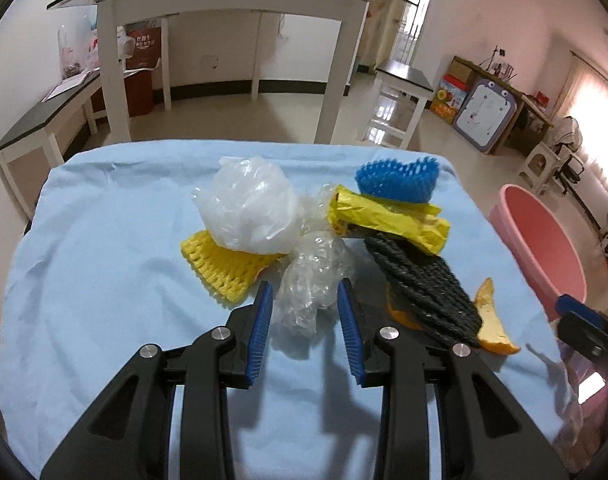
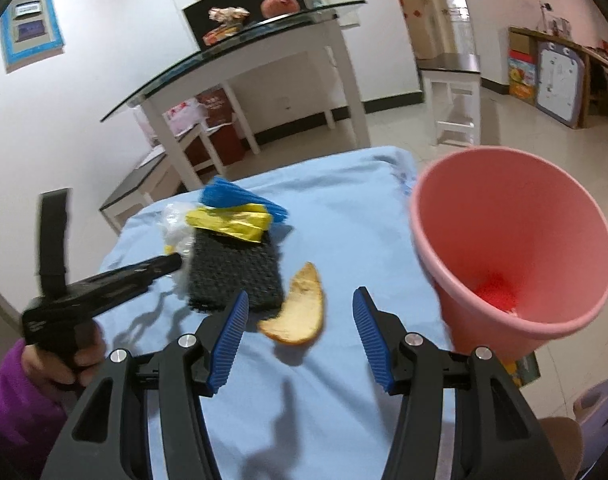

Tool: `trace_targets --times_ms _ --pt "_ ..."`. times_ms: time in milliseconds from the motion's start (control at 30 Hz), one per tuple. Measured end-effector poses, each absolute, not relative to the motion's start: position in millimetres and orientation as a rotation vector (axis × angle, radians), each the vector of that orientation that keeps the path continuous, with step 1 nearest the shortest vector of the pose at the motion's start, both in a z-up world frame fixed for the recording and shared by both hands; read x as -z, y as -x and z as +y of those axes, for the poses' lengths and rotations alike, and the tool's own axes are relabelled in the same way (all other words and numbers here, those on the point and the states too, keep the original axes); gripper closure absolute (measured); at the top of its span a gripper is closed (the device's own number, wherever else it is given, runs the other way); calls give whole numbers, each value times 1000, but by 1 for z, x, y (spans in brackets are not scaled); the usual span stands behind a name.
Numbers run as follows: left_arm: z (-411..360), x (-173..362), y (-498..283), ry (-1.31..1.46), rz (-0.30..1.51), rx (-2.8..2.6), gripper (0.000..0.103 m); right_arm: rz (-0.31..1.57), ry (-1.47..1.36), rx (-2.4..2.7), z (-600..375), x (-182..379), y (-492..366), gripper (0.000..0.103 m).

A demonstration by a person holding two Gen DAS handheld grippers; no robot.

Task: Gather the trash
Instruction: 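Return both tools to the table and approach the clear bubble wrap, then grasp the clear bubble wrap with the left tool while the right tool grasps the black mesh net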

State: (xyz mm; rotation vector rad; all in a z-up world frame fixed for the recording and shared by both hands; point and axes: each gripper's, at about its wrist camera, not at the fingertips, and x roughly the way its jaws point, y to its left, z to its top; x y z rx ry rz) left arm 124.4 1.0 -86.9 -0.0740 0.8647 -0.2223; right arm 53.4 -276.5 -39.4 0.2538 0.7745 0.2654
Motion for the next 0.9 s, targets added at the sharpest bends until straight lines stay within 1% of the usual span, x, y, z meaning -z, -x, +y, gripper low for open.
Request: trace_targets --times_ms 133,167,200,300,467,733,767,800,833,867,900 --pt "2 90 -123 72 867 228 70 754 -221 -329 -260 32 -52 49" --pt "3 90 -121 76 861 233 74 751 -208 -347 -254 30 -54 49" --pt "4 89 -121 76 859 234 81 751 -198 -358 -249 29 -54 49" --pt "8 87 -119 88 855 238 84 761 -177 -388 -236 29 -58 49" --pt "15 82 -111 101 839 250 86 795 -144 -442 -212 36 -68 49" --pt "24 76 -105 119 829 262 86 842 -33 -430 -184 51 -84 49" --pt "25 76 -105 121 831 263 86 850 -15 -418 -182 54 -86 51" --pt "26 76 -104 124 832 265 86 859 -5 -405 -180 57 -88 57" --pt "26 75 -103 126 833 267 86 866 0 -399 -180 59 -89 66" --pt "26 75 -103 127 832 268 86 880 3 -389 -181 62 -91 77" --pt "27 74 -101 126 830 270 86 893 -4 -388 -183 64 -92 82"
